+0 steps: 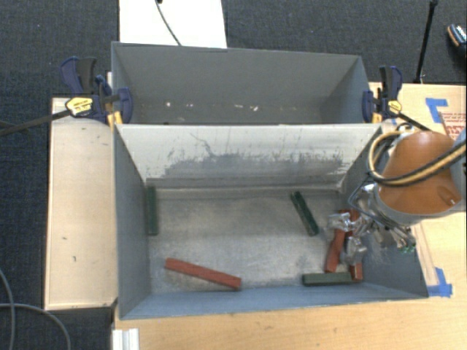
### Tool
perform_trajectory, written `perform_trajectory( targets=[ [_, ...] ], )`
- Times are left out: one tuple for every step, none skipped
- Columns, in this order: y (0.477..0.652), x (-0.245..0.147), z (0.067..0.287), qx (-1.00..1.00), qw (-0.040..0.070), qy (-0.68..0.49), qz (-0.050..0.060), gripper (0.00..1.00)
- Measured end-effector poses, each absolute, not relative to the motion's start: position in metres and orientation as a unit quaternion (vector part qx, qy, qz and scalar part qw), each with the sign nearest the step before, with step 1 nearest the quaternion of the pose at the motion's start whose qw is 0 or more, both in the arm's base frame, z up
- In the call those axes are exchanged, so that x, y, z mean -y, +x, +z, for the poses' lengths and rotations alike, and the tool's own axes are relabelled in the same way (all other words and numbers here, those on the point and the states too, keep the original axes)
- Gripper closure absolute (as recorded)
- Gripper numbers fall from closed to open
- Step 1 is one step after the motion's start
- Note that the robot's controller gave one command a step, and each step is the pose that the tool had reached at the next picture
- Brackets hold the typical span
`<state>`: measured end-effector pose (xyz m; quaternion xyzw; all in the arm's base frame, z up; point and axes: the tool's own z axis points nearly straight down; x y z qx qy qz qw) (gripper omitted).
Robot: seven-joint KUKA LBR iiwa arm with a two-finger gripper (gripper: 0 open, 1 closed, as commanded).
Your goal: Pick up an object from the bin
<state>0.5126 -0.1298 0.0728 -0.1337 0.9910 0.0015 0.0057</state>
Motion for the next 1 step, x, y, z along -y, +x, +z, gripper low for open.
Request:
perform_trajectory(
  targets=[
    [0.5361,0.117,0.2161,-0.99,0.006,-0.141,-0.002,1.0]
  ],
)
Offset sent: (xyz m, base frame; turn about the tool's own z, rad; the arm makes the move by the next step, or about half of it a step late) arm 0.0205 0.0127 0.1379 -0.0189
